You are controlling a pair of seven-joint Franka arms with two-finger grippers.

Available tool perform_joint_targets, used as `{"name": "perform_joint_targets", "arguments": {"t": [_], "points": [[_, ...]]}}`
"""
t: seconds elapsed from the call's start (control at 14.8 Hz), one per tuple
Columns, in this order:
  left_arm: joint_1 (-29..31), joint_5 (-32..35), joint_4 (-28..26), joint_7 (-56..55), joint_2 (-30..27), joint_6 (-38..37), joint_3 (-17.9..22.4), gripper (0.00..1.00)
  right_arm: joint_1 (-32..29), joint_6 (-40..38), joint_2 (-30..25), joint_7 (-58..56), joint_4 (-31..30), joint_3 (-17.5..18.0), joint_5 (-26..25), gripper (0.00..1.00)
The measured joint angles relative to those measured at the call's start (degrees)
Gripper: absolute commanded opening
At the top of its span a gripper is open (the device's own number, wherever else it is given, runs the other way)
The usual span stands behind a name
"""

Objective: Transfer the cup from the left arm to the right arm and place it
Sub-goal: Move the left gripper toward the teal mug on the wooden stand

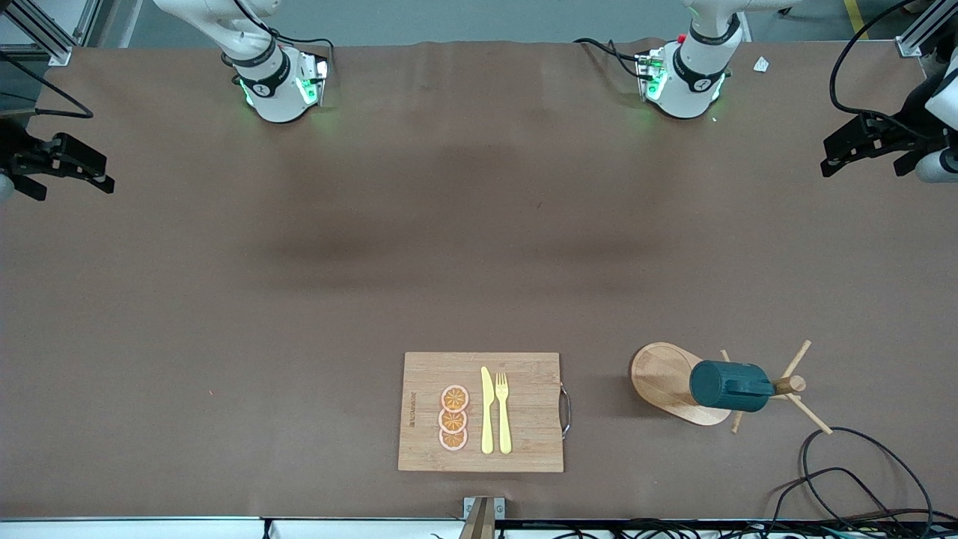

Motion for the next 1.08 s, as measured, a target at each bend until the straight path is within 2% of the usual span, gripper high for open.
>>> {"name": "perform_joint_targets", "arguments": {"t": [0.4, 0.67, 1.08], "points": [[0.0, 0.0, 0.3, 0.0, 0.5, 0.1, 0.0, 1.00, 0.0, 0.0, 0.0, 0.0, 0.0, 0.0, 0.0, 1.00], [0.1, -0.3, 2.9, -1.6, 5.6, 5.7, 0.2, 1.00, 0.0, 0.1, 0.0, 0.0, 0.0, 0.0, 0.0, 1.00], [1.6, -6.6, 4.9, -23.0, 14.3, 17.2, 0.3, 1.00, 0.0, 0.1, 0.0, 0.0, 0.0, 0.0, 0.0, 1.00]]}}
